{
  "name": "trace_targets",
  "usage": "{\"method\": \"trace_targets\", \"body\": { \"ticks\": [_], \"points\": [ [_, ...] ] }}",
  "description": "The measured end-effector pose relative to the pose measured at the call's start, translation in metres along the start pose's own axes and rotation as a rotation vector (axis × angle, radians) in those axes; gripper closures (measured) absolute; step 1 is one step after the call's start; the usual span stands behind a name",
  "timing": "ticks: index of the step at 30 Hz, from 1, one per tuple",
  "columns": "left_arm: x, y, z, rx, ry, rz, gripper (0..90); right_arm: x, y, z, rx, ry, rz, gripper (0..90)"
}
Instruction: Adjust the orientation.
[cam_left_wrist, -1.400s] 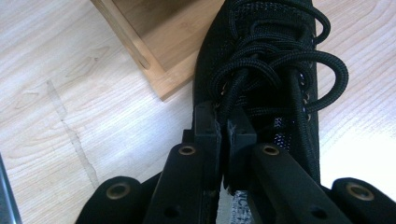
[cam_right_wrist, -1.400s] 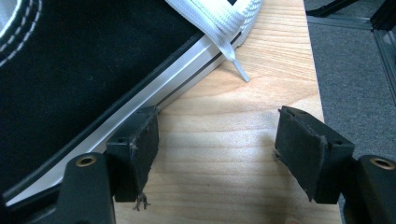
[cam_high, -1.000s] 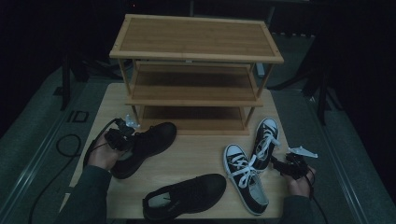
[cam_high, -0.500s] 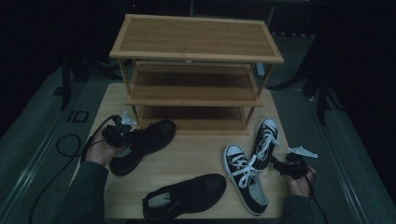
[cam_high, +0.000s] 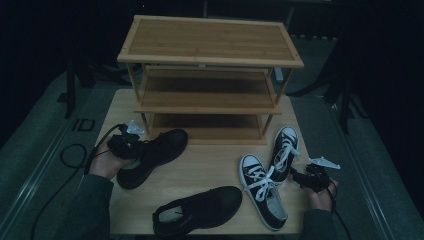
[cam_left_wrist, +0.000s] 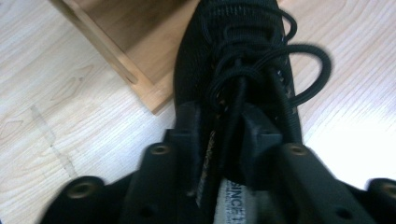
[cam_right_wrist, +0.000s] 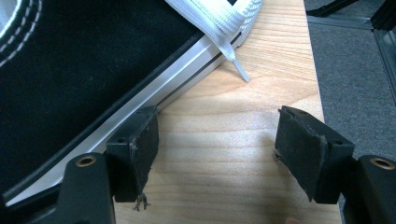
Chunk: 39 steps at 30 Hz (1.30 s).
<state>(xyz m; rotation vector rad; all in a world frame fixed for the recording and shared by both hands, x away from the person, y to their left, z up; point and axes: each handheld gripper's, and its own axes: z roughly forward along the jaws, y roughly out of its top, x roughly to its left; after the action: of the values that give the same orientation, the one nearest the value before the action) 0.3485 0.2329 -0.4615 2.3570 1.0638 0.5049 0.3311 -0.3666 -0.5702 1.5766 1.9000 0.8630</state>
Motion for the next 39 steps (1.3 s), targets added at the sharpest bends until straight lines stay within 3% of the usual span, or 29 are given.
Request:
{"method": "trace_targets", "body": {
  "ticks": [10,14,23,39],
  "points": [
    [-0.007,0.008,-0.022,-0.068,-0.01,-0.038,56.1,0.0,0.0,0.0,0.0,-0.005,0.004,28.7],
    [-0.017,0.011,-0.026,-0.086,-0.013,-0.025,53.3,0.0,0.0,0.0,0.0,-0.004,0.004,28.7],
    [-0.039,0.025,-0.024,-0.078,-0.092,0.027,53.3,0.0,0.0,0.0,0.0,-0.004,0.004,28.7],
    [-0.068,0.035,-0.026,-0.095,-0.158,0.073,51.5,0.0,0.0,0.0,0.0,-0.004,0.005,28.7]
  ]
}}
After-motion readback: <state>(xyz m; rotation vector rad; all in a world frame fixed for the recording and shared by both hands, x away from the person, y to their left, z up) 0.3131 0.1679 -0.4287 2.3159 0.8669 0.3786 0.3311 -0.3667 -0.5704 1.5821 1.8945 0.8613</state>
